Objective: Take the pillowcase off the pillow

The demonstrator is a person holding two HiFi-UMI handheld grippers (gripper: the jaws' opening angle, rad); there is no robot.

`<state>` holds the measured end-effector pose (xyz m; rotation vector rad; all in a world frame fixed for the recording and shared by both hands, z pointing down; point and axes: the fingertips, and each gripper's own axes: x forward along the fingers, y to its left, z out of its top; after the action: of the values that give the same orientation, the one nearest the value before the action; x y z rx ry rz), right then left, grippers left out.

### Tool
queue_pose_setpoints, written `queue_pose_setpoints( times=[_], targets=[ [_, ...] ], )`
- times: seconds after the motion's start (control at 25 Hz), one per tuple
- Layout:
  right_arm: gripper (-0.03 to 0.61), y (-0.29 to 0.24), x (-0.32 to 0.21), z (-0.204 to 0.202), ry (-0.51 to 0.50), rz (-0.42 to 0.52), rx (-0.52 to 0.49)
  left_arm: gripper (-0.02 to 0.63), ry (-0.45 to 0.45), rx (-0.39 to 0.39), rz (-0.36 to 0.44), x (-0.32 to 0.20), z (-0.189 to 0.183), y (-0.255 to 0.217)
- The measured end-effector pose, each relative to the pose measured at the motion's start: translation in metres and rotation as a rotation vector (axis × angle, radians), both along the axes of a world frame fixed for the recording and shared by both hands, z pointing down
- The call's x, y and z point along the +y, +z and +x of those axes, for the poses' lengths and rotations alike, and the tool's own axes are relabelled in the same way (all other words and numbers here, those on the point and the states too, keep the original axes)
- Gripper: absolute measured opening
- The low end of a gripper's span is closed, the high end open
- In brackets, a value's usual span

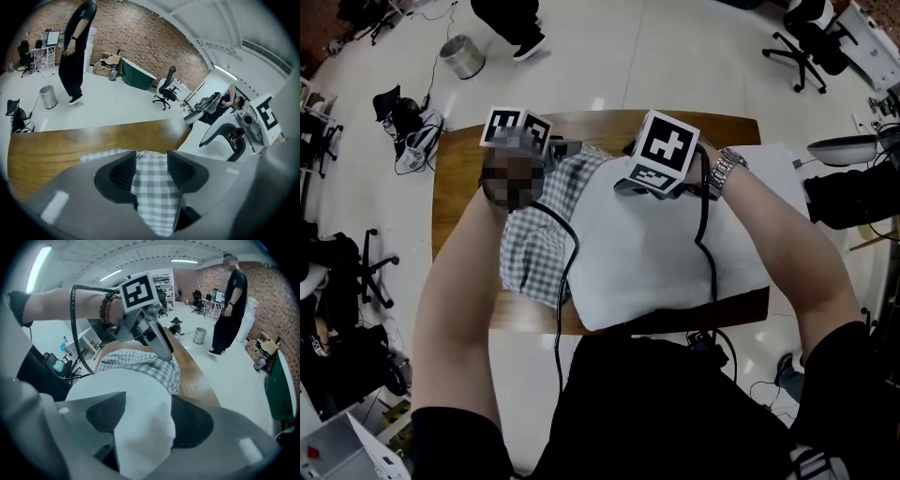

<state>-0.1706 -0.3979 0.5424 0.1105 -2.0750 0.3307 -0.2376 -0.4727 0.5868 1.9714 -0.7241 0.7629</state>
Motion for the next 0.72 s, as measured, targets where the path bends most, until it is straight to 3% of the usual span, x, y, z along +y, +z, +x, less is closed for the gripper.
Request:
queue_pose_setpoints(
  times=[0.2, 0.28, 0.36, 0.48, 0.72],
  targets=[
    [0.301, 0.021, -0.014, -0.006, -0.021, -0.086, 0.005, 0.209, 0.173, -0.085, -0.139, -0.003, 0.014, 0.048],
    [0.276, 0.025, -0.017, -0.007, -0.018, -0.121, 0.010, 0.127, 0.238, -0.114, -0.167, -0.001, 0.017, 0.062],
    [0.172, 0.025, -0.020, -0.006, -0.006, -0.147, 0.018, 0.027, 0.278, -0.150, -0.161, -0.006, 0.013, 0.070],
    [0.036, 0.019, -0.026, 0.000, 0.019, -0.145, 0.009, 0.018, 0.256, -0.193, -0.134, -0.022, -0.003, 0.074],
    [0.014, 0.012, -0.025, 0.039, 0.074, -0.097, -0.020, 0.017, 0.093, -0.337, -0.062, -0.041, -0.074, 0.079]
  ],
)
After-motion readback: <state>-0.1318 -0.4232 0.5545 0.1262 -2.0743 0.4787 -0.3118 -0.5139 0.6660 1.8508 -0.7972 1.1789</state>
